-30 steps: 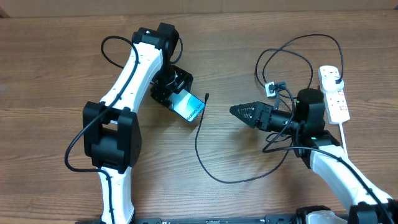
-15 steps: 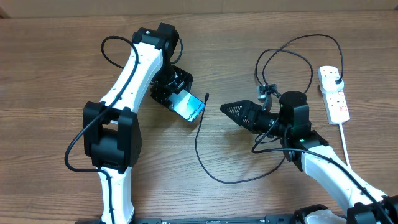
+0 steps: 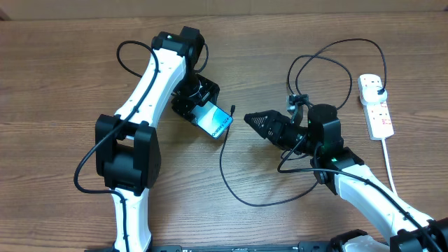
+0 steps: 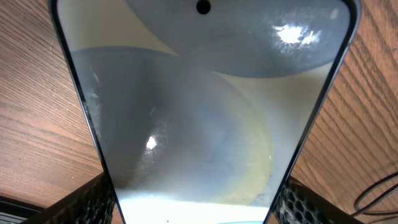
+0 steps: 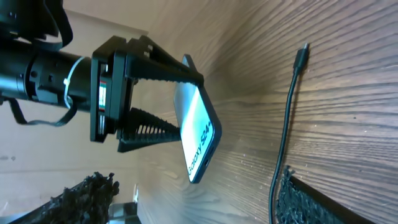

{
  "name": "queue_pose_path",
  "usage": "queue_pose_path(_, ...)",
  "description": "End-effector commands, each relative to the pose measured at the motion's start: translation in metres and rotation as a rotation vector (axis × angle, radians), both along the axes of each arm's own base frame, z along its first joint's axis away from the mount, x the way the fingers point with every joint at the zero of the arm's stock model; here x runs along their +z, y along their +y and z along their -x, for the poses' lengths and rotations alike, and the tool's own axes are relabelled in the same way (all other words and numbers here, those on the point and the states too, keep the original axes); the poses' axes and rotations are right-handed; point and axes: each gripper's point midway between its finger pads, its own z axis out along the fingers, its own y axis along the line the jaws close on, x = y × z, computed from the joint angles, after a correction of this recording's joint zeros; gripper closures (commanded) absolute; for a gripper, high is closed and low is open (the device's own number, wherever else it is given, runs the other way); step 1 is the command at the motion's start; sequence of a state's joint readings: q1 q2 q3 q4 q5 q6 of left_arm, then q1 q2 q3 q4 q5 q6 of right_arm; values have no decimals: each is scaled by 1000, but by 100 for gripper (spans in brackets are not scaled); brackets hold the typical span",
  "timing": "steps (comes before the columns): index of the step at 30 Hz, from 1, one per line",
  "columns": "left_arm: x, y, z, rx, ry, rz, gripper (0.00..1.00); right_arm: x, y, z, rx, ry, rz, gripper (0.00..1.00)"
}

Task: Plug charger to phone and switch on socket
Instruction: 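Move the right gripper toward the phone held by the left gripper, then grasp the phone's side edge with the right gripper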

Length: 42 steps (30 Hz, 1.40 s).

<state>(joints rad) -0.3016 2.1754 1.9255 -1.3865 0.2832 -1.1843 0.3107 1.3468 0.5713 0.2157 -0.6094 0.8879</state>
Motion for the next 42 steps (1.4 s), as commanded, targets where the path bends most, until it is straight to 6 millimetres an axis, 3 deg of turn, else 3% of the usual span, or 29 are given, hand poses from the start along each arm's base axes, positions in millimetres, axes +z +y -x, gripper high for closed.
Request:
queue_pose_path(1, 11, -6, -5, 11, -31, 8, 29, 10, 3, -8, -31, -16, -6, 13)
queue_pose_path(17, 13, -16, -1, 15, -14, 45, 28, 1, 18, -4, -93, 57, -9, 19)
queue_pose_path(28, 21, -35, 6, 60, 43, 154, 29, -12, 35, -4, -114, 102, -24, 26)
queue_pose_path(42, 26, -44, 9, 66, 67, 214, 29, -13, 34, -6, -134, 110, -27, 27)
